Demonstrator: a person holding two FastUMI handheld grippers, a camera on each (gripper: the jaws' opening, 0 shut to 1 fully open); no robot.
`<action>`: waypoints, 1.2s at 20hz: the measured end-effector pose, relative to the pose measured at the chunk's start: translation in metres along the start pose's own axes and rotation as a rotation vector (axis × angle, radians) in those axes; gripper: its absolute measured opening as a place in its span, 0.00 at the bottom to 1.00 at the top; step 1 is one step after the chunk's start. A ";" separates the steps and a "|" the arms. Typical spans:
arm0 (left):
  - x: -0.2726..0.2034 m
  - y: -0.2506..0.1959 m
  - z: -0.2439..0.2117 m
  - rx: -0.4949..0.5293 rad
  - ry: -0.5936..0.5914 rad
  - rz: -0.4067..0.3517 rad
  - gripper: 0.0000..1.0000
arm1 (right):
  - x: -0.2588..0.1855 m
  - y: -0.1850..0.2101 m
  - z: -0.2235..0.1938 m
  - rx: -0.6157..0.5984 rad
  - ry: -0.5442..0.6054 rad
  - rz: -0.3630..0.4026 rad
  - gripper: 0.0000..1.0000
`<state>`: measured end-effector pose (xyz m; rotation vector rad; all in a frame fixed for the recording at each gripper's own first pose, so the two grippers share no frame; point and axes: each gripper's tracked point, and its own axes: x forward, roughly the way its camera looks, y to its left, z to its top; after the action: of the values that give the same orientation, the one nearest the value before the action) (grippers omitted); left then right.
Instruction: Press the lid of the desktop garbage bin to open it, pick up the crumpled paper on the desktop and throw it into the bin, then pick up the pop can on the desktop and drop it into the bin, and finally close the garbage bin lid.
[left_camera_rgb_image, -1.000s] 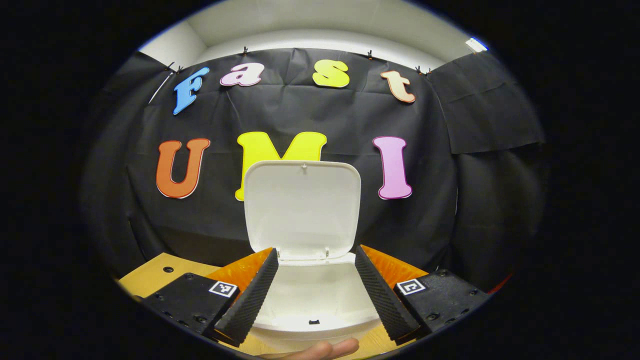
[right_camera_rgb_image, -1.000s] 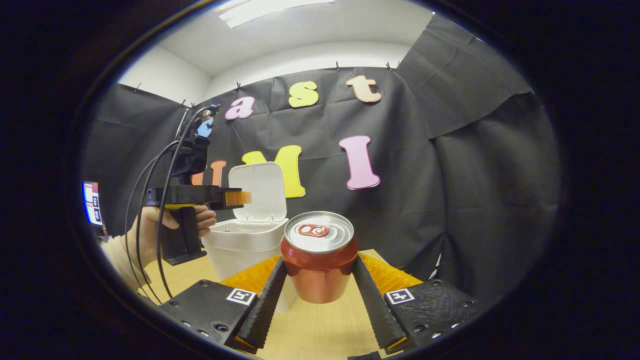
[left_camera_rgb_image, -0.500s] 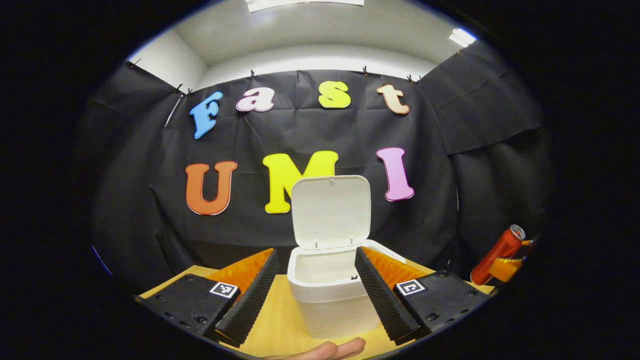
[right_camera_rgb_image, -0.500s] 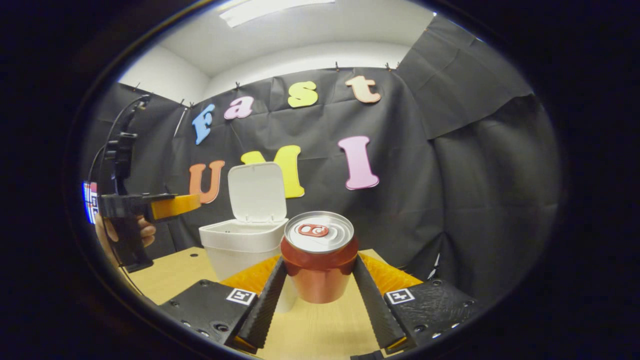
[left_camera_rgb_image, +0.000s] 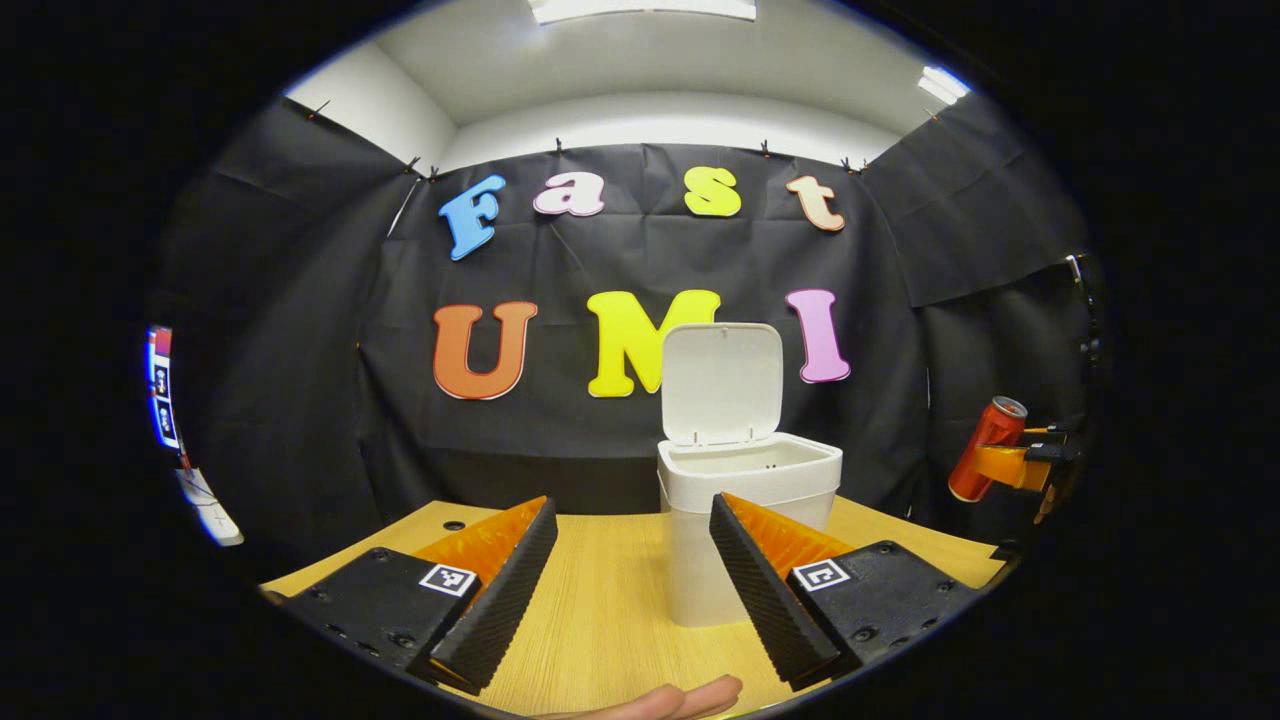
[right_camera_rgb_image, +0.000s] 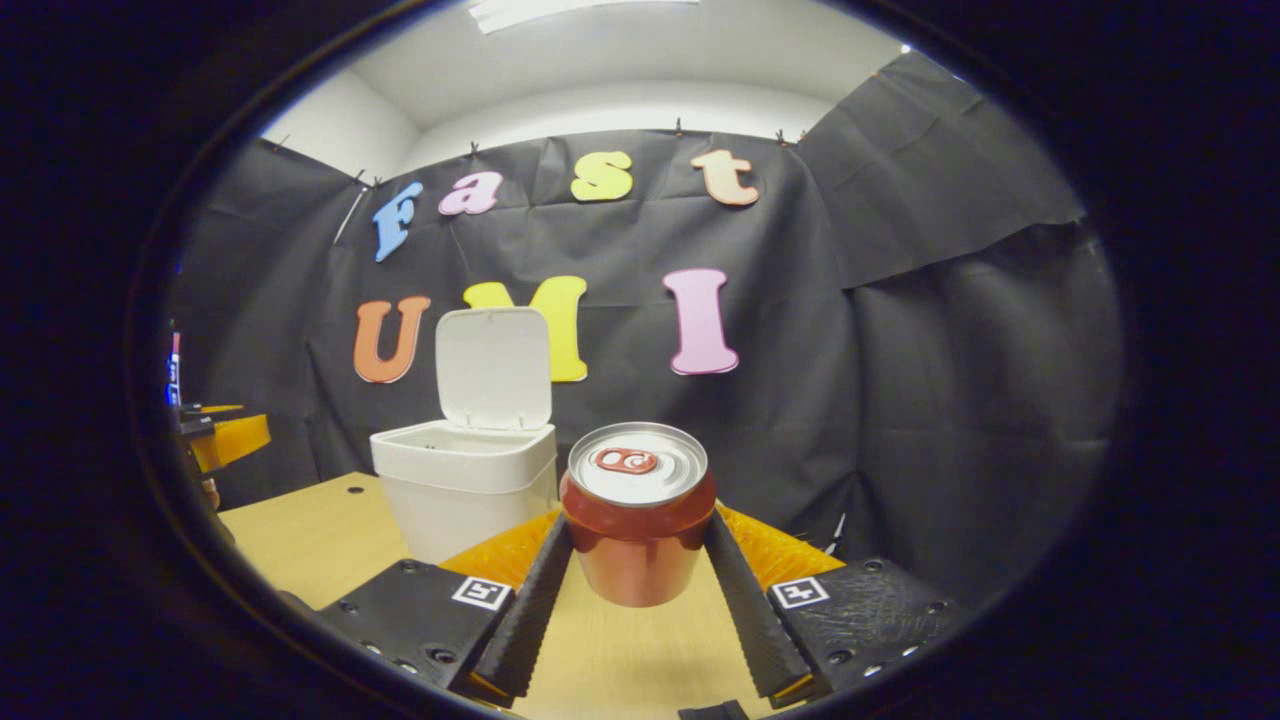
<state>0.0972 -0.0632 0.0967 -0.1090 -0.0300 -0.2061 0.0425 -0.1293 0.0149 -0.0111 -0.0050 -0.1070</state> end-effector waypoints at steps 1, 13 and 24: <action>-0.005 0.004 -0.004 -0.009 0.002 -0.003 0.99 | -0.005 0.014 0.001 -0.007 0.000 0.022 0.79; -0.047 0.040 -0.052 -0.021 0.037 0.019 0.99 | 0.005 0.095 0.059 -0.140 -0.002 0.049 0.79; -0.058 0.074 -0.058 -0.077 0.054 0.038 0.99 | 0.090 0.204 0.138 -0.123 0.061 0.179 0.79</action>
<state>0.0564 0.0142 0.0293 -0.1802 0.0342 -0.1717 0.1531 0.0655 0.1510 -0.1310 0.0638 0.0712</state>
